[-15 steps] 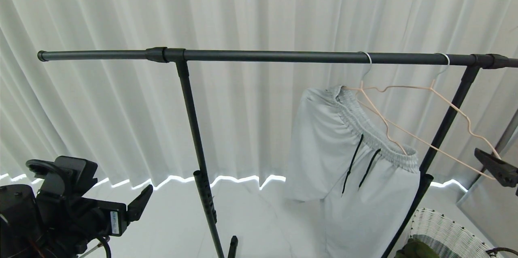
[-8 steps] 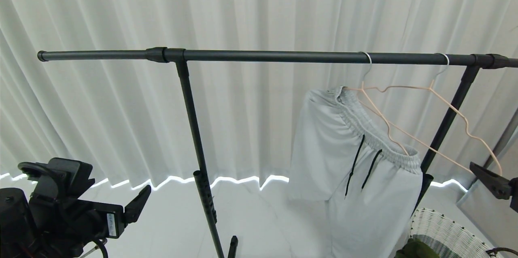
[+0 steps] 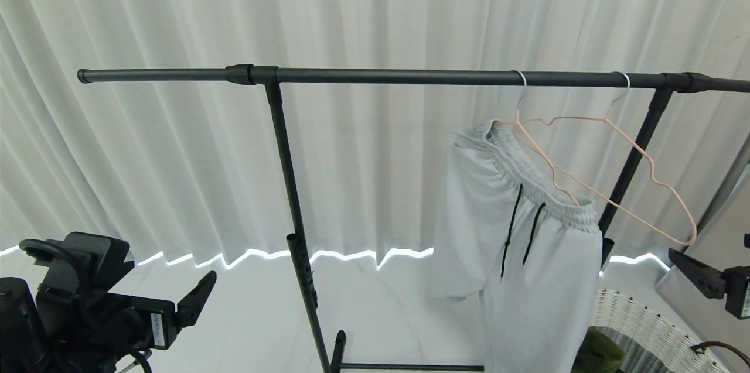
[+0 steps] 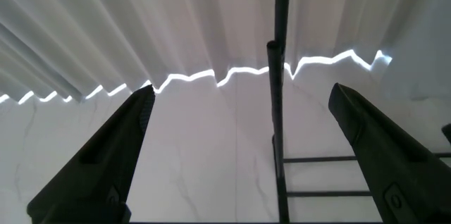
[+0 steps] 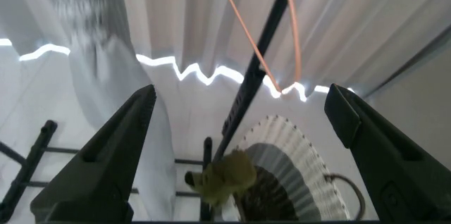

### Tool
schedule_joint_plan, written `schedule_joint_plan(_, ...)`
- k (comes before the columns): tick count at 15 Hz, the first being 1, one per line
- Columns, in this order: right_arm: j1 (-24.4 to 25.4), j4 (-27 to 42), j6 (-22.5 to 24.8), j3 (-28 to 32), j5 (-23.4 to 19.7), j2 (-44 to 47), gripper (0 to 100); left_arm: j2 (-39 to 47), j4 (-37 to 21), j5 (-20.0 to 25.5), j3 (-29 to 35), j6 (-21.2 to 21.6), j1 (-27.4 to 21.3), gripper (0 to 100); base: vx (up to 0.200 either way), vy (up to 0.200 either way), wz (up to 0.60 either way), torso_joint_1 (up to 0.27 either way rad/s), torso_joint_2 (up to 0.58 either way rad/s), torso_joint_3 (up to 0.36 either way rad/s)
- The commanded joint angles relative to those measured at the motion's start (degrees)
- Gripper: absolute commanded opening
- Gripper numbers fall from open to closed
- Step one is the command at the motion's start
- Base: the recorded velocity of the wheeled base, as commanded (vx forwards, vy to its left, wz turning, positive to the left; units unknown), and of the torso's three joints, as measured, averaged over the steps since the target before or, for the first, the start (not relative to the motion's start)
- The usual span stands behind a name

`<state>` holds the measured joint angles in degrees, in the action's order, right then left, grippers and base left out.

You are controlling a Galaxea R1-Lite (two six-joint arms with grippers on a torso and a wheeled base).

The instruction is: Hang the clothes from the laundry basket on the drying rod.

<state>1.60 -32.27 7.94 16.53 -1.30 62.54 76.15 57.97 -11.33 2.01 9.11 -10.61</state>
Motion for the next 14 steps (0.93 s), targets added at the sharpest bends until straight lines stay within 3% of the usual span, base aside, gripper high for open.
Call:
schedule_joint_plan(1,0.07,-0.08,0.06,-0.27,-0.1,0.39,100,0.13,0.04,0.08,-0.25,0.03,-0.12,100,-0.2,0.0,0.0,-0.007,0.01,0.012)
schedule_joint_plan(8,0.07,-0.08,3.14,-0.71,-0.01,0.3,100,0.4,-0.05,0.08,-1.48,0.12,-3.19,100,0.0,0.0,0.0,0.0,0.0,0.0)
schedule_joint_plan(14,-0.28,-0.16,2.87,-0.8,0.07,-0.57,100,6.55,-0.05,-0.01,-1.48,0.03,-3.63,100,0.0,0.0,-0.1,0.0,0.0,0.0)
